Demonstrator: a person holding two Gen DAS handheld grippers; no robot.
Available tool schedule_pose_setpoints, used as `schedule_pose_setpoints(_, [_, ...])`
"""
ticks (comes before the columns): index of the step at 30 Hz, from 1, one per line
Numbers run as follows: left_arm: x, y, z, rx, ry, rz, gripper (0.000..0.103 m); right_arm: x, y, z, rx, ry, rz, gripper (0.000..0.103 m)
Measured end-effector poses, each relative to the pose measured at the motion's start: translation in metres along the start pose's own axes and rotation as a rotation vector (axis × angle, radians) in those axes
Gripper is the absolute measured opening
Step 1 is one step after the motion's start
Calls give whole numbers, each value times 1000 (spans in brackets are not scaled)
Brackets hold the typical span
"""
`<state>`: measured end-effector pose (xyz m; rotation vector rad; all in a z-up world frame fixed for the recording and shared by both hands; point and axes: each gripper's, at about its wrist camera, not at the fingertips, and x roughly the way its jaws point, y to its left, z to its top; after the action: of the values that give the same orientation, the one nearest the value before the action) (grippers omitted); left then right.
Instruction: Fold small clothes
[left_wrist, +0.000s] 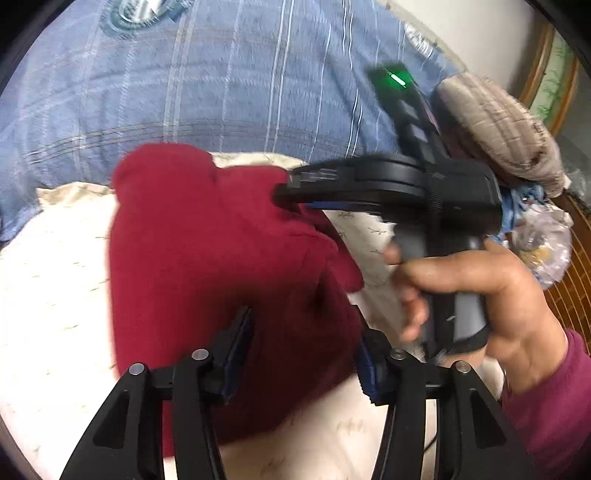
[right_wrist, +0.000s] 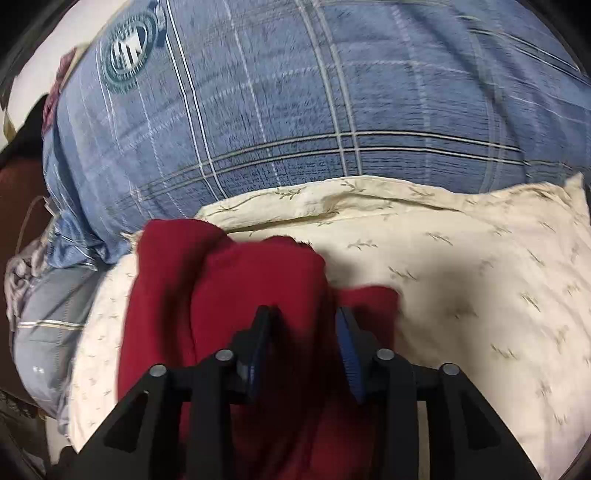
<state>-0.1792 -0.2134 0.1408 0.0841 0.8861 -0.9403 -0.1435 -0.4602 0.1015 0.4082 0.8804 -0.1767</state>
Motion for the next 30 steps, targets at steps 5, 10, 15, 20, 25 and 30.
schedule_pose_setpoints(5, [-53, 33, -18, 6, -97, 157, 58, -41, 6, -32, 11, -45, 71, 67])
schedule_pose_setpoints(10, [-60, 48, -33, -67, -77, 195, 58, -28, 23, -54, 20, 16, 104, 67])
schedule_pose_setpoints(15, [-27, 58, -36, -75, -20, 224, 58, -14, 40, -87, -178, 22, -61, 27])
schedule_pose_setpoints(20, [11, 77, -24, -112, 25, 216, 60, -20, 34, -101, -185, 7, -58, 23])
schedule_pose_setpoints(25, [0, 77, -17, -85, -19, 257, 58, -55, 34, -82, -80, -81, -5, 42])
schedule_pose_setpoints(30, [-8, 82, -34, -99, -25, 272, 61, -47, 53, -50, -99, -144, -13, 55])
